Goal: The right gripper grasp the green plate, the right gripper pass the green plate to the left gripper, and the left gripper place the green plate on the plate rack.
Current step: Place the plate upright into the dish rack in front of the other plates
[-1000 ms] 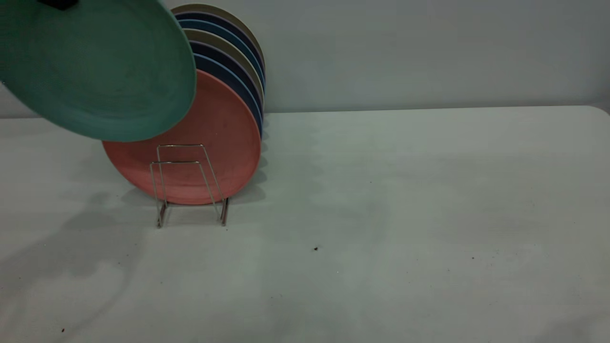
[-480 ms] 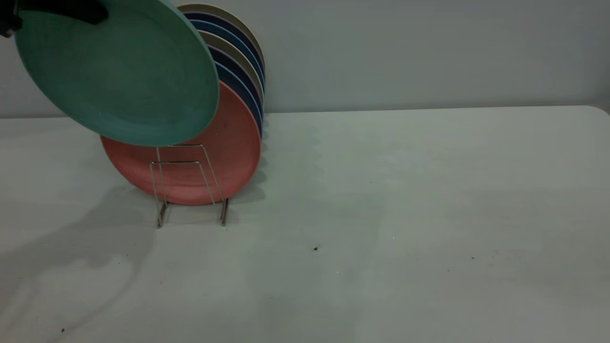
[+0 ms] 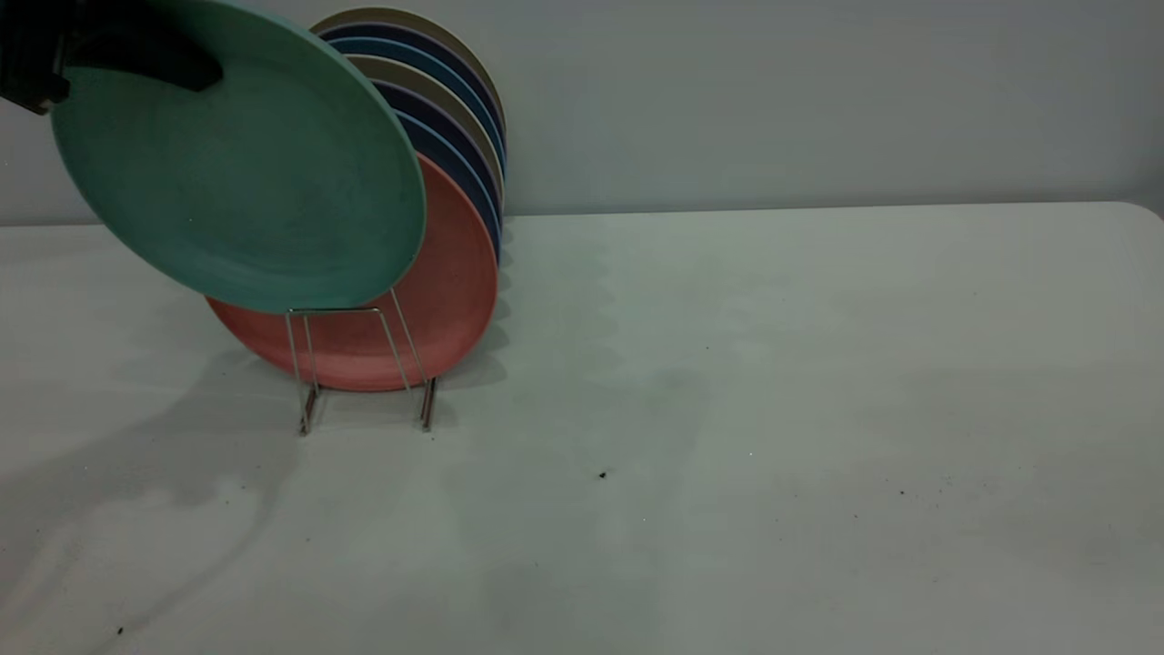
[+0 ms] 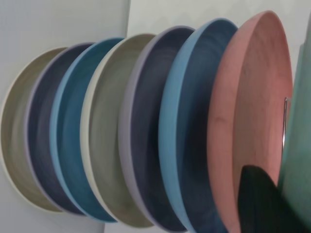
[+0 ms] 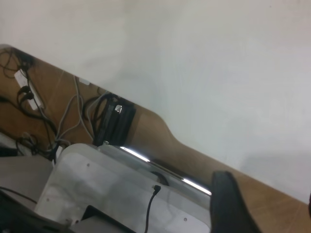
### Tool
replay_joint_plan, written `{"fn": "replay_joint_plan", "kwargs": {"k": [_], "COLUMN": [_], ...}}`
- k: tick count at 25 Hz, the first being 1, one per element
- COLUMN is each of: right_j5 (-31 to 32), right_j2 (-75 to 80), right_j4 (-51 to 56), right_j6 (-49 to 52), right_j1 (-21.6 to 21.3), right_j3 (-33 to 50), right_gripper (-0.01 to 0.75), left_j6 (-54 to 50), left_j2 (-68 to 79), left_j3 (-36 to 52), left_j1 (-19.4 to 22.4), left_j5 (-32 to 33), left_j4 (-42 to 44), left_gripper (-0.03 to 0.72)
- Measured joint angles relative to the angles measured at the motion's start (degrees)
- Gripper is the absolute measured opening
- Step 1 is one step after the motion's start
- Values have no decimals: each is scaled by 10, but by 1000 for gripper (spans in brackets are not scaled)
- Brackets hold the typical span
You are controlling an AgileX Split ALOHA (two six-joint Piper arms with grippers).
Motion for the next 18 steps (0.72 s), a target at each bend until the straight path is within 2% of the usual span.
{"fn": "replay_joint_plan", "kwargs": {"k": [18], "right_j5": [-1], "right_j2": [-2], "right_j4": [-23], "right_j6": [1], "right_j1": [0], "right_j3": [0], "right_gripper": [415], "left_j6": [0], "left_j2": [57], "left_j3": [0], "left_j1": [0], "left_j5": [-11], "left_j4": [-35], "left_gripper": [131]}}
